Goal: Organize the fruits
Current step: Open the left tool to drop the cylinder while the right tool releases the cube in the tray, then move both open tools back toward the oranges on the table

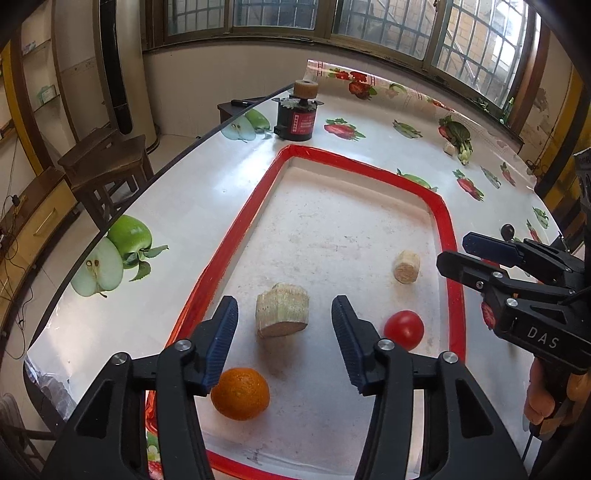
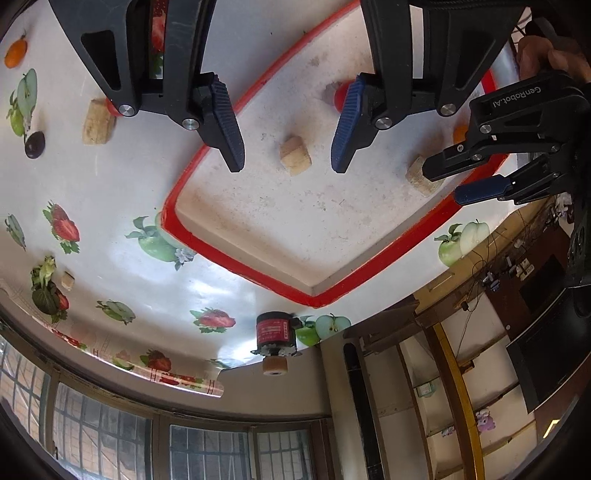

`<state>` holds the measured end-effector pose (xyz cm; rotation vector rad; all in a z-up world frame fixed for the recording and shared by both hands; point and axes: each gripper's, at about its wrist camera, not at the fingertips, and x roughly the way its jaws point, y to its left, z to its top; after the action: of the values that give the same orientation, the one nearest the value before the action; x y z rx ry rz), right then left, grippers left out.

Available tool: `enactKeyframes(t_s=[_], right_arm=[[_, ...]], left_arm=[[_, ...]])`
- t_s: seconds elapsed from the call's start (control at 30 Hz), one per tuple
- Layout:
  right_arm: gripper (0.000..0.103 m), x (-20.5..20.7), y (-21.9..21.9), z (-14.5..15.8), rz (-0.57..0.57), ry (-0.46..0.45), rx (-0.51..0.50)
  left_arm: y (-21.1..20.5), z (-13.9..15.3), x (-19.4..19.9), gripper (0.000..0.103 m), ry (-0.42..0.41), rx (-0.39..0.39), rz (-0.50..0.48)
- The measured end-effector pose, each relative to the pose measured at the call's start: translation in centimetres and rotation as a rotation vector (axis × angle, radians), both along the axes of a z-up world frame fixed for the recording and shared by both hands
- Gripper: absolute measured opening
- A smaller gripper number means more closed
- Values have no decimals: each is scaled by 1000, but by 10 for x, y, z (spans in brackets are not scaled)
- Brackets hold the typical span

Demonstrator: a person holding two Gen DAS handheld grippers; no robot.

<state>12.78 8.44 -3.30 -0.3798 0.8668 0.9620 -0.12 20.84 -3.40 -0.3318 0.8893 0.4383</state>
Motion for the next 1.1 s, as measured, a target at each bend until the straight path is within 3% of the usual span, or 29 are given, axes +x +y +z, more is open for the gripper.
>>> enactKeyframes(t_s=[0.43,0.77,0.87,1.03,1.1], right_arm=[[59,-15,-80,32,-96,-23,89],[60,-3,-165,36,-256,-27,116],[60,3,-191,35,-314,-26,119],[60,9,-231,35,-396,-24,134],[60,9,-244,33,-420,-25,136]], left_arm=[[-39,18,-4,52,-39,14,-70],[-84,30,11,52,-126,-92,-172],[-101,34,17,66,-140,-73,-184],[-132,39,27,68,-210,-68,-235],[-146,38,35,69,-189,-82,-303]])
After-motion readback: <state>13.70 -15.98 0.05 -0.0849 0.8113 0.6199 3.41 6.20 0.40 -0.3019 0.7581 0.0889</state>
